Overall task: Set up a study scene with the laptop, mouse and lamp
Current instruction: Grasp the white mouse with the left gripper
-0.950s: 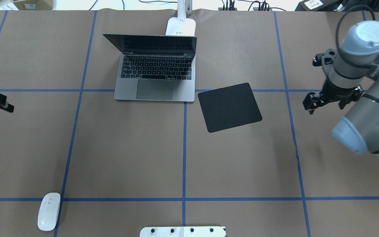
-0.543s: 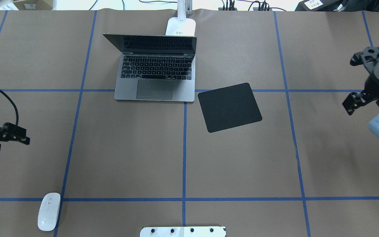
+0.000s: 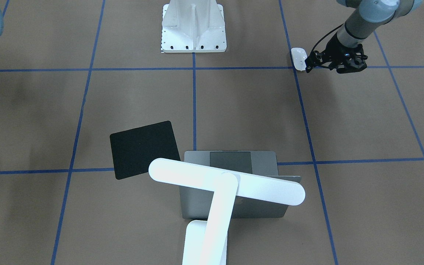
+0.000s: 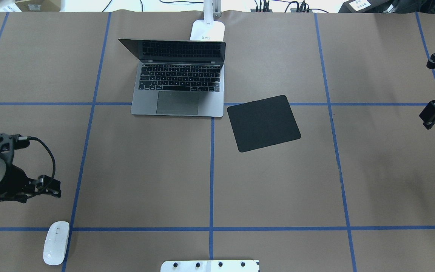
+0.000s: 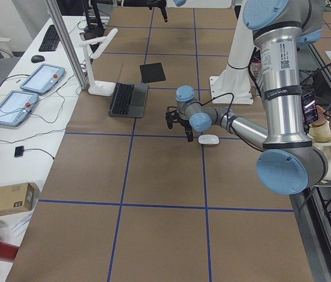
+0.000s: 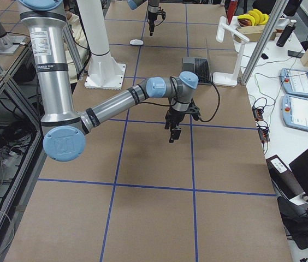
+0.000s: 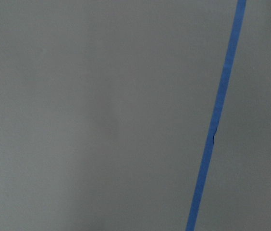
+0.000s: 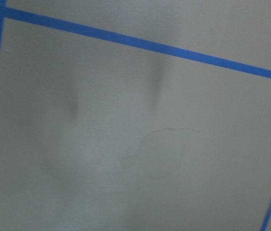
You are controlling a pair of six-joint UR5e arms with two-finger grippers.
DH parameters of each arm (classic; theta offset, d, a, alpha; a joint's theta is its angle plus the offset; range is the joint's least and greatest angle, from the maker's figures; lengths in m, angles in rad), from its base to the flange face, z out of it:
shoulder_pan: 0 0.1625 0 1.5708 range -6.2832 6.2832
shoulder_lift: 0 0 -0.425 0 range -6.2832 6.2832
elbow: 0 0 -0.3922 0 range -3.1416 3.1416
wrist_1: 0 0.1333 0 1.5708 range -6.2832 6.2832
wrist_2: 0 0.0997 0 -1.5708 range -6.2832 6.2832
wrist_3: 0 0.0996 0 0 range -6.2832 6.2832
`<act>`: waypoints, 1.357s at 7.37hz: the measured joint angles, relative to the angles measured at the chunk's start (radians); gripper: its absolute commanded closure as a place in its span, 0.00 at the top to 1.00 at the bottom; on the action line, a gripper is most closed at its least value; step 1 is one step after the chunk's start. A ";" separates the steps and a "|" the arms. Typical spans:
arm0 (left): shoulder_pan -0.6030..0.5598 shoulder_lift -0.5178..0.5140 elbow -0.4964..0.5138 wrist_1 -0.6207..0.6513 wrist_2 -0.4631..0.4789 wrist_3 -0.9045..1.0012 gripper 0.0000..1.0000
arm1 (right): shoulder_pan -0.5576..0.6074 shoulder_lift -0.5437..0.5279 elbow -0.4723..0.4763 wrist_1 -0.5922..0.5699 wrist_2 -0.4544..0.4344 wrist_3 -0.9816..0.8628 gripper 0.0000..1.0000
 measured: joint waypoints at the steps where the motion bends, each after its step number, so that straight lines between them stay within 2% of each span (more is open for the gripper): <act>1: 0.060 0.003 -0.003 0.000 0.036 -0.006 1.00 | 0.004 0.000 0.000 -0.004 0.000 -0.007 1.00; 6: 0.279 0.048 -0.005 -0.002 0.178 -0.040 0.97 | 0.007 0.002 -0.002 -0.006 -0.001 -0.013 1.00; 7: 0.305 0.050 -0.005 -0.003 0.198 -0.057 0.78 | 0.007 0.002 -0.002 -0.006 -0.001 -0.013 1.00; 8: 0.319 0.048 -0.005 -0.008 0.208 -0.071 0.51 | 0.007 0.002 -0.002 -0.006 -0.001 -0.013 1.00; 9: 0.326 0.046 -0.005 -0.015 0.212 -0.079 0.32 | 0.008 0.001 -0.002 -0.006 -0.001 -0.013 1.00; 10: 0.327 0.046 -0.006 -0.018 0.213 -0.083 0.20 | 0.009 0.001 -0.002 -0.006 -0.001 -0.013 1.00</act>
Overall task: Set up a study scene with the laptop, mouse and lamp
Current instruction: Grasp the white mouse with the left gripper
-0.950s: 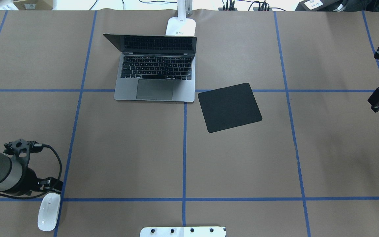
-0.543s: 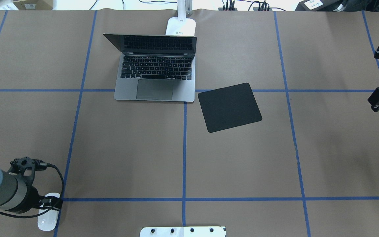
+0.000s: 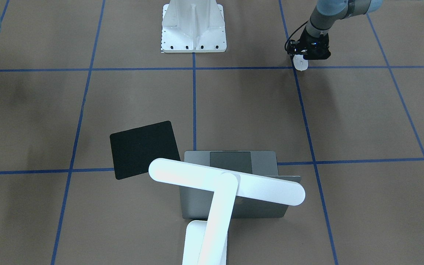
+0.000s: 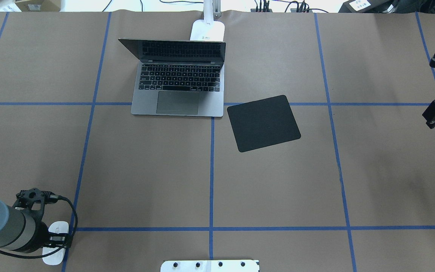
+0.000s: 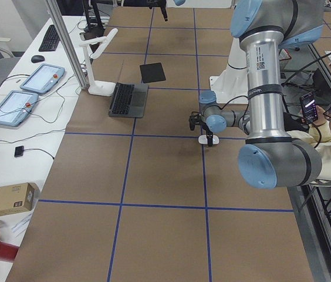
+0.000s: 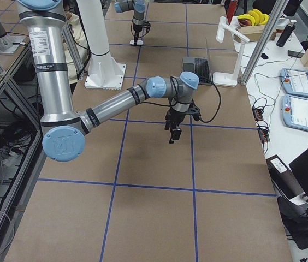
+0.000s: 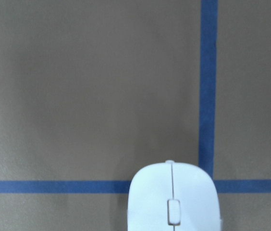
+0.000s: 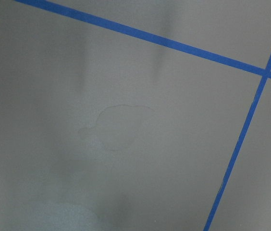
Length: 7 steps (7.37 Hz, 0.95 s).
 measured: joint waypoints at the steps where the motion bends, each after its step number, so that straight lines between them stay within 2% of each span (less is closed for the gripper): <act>1: 0.000 0.000 0.000 -0.002 0.001 -0.001 0.19 | 0.001 0.000 0.000 0.000 0.000 0.000 1.00; 3: -0.005 -0.001 -0.025 -0.001 -0.012 0.003 0.19 | 0.006 0.004 -0.001 -0.004 0.000 0.000 1.00; 5: -0.056 -0.019 -0.084 0.002 -0.061 0.010 0.19 | 0.010 0.012 -0.004 -0.018 0.001 0.000 1.00; 7: -0.130 -0.121 -0.090 0.004 -0.074 0.016 0.19 | 0.014 0.012 -0.018 -0.028 0.002 -0.007 1.00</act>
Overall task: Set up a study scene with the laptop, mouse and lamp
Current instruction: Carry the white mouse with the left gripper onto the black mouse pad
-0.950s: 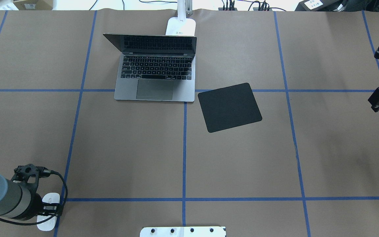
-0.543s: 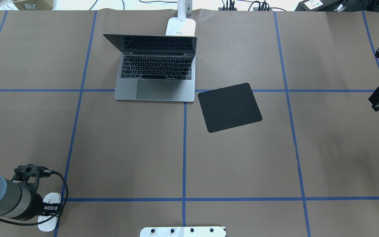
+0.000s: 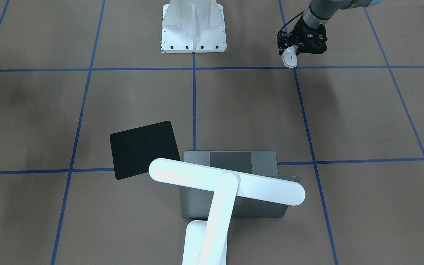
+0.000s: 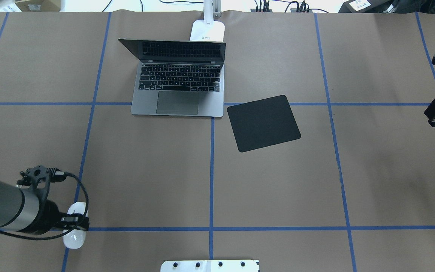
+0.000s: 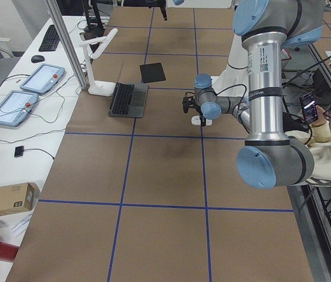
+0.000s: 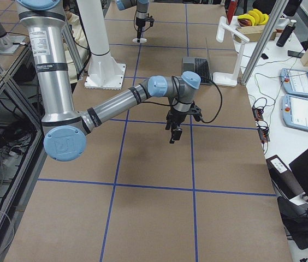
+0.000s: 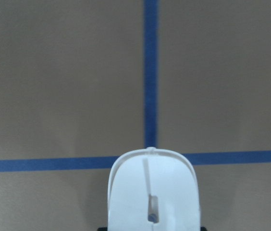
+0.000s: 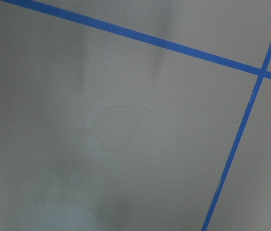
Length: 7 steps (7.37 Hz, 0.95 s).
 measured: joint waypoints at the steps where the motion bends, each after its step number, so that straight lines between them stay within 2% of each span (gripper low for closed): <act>1: -0.030 -0.069 0.019 0.002 0.002 0.001 0.19 | 0.012 -0.001 -0.024 0.000 0.003 -0.029 1.00; 3: -0.085 -0.231 0.078 0.026 0.003 0.003 0.19 | 0.068 0.002 -0.113 0.008 0.024 -0.135 1.00; 5: -0.127 -0.434 0.158 0.137 0.014 0.015 0.19 | 0.127 0.018 -0.228 0.035 0.071 -0.233 1.00; 7: -0.140 -0.628 0.246 0.257 0.060 0.022 0.19 | 0.177 0.023 -0.385 0.187 0.128 -0.297 1.00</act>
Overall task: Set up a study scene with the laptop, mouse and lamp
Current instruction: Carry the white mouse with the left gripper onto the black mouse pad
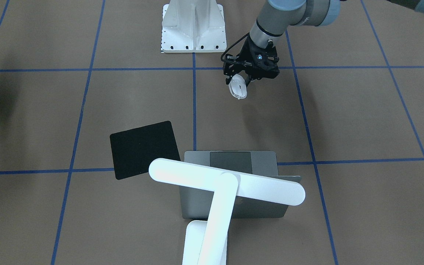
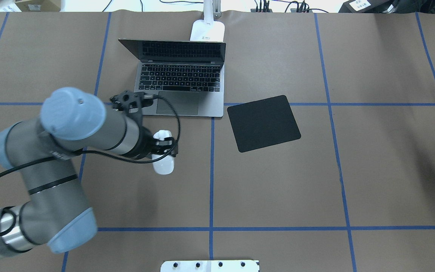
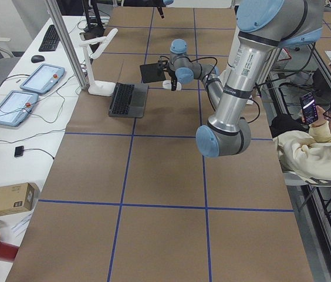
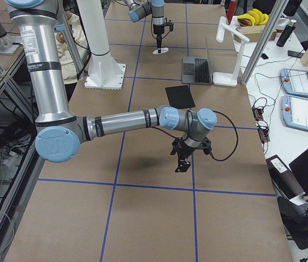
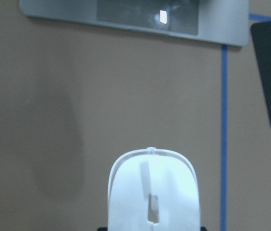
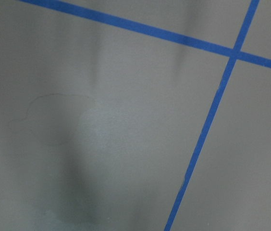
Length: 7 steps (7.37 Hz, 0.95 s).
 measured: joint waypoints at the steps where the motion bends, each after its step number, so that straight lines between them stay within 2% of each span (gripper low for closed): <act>1: 0.000 -0.073 0.045 0.024 0.027 0.001 0.19 | 0.014 0.000 -0.063 0.069 0.022 -0.017 1.00; 2: 0.001 -0.141 0.097 0.033 0.057 -0.001 0.19 | 0.022 -0.003 -0.097 0.108 0.040 -0.023 1.00; 4: 0.023 -0.273 0.219 0.036 0.135 -0.015 0.19 | 0.030 -0.021 -0.106 0.133 0.056 -0.032 1.00; 7: 0.110 -0.465 0.463 0.017 0.310 -0.069 0.19 | 0.035 -0.024 -0.100 0.138 0.092 -0.019 1.00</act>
